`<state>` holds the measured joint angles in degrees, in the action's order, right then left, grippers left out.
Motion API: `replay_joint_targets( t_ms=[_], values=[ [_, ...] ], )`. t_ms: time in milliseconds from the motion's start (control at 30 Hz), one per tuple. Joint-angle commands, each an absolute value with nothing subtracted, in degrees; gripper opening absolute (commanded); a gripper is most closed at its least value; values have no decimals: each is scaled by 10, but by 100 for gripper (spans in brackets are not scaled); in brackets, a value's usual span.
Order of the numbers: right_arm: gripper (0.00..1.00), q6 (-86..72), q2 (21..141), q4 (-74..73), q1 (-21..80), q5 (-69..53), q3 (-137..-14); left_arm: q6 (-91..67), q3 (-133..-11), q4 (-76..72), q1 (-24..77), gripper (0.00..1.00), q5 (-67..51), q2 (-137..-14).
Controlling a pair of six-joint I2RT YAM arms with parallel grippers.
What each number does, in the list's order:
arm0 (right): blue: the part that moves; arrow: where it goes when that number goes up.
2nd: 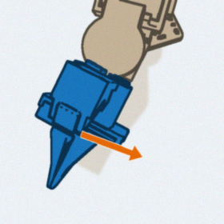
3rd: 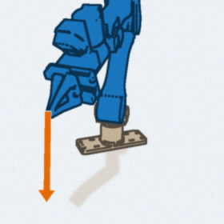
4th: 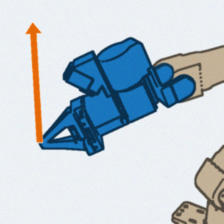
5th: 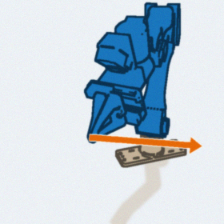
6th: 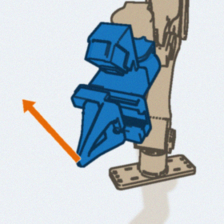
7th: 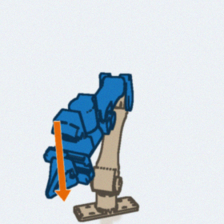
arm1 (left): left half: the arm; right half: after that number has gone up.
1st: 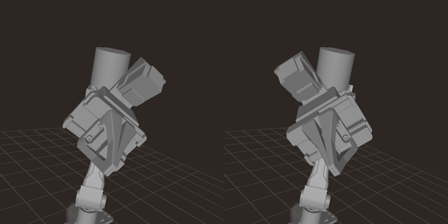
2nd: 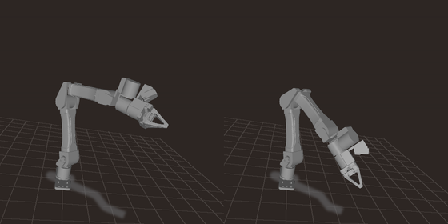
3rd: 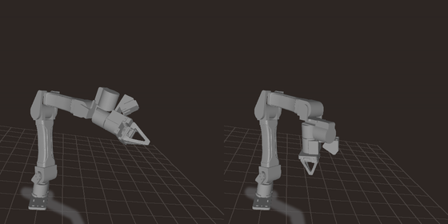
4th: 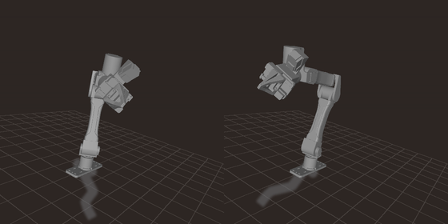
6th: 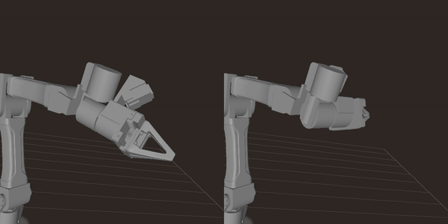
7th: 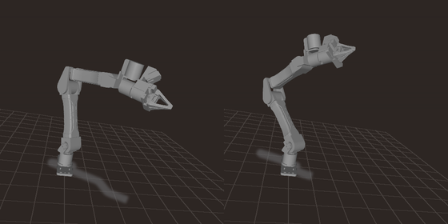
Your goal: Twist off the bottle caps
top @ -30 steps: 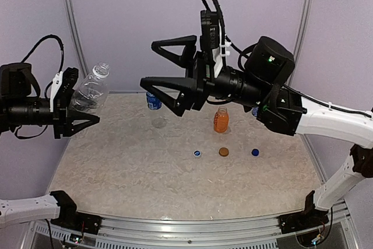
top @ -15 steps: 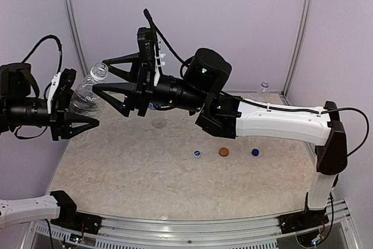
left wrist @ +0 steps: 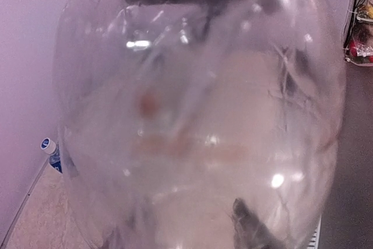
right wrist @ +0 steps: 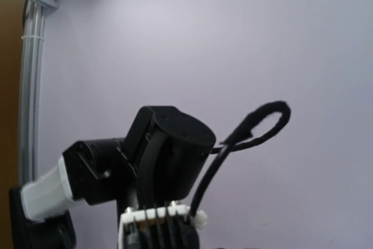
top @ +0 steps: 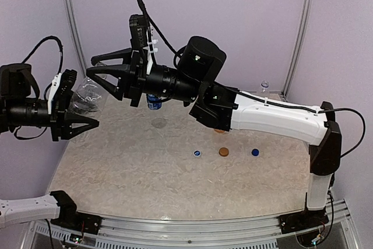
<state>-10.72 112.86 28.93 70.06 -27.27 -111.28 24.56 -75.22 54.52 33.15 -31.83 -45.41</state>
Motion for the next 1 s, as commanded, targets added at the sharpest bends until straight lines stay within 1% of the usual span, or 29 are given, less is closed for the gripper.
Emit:
replay_joint_targets(
  t_ms=[0,67,100,200,233,267,300,333,367,400,500,633,800,833,900,967],
  values=[
    [28,-106,1150,220,706,-275,-1143,256,-764,543,336,27,-326,-454],
    [5,-100,1155,194,705,-276,-1159,254,-764,542,336,27,-324,-454],
    [0,-97,1157,181,705,-277,-1166,254,-765,541,336,27,-323,-454],
    [0,-85,1159,145,705,-279,-1177,253,-766,538,337,27,-320,-454],
    [0,-83,1157,143,705,-280,-1175,253,-765,538,337,30,-320,-454],
    [0,-81,1154,140,705,-277,-1173,252,-763,538,337,39,-318,-453],
    [0,-79,1151,136,705,-275,-1173,250,-761,536,337,57,-315,-452],
    [0,-74,1148,130,705,-270,-1173,245,-757,531,337,79,-311,-451],
    [0,-70,1144,123,705,-262,-1173,240,-753,526,337,95,-304,-449],
    [0,-64,1140,115,704,-253,-1172,236,-749,521,337,98,-298,-447],
    [0,-49,1120,82,698,-211,-1163,230,-738,512,337,99,-276,-440],
    [0,-31,1087,11,683,-124,-1146,239,-729,507,334,99,-250,-427],
    [0,-30,1088,-188,619,21,-1178,241,-716,503,323,99,-242,-406],
    [0,-37,1091,-213,600,34,-1174,239,-713,503,322,99,-242,-402],
    [0,-38,1092,-216,563,45,-1144,236,-706,501,321,99,-238,-399],
    [0,-36,1088,-160,530,36,-1091,233,-700,495,320,99,-232,-398]
  ],
)
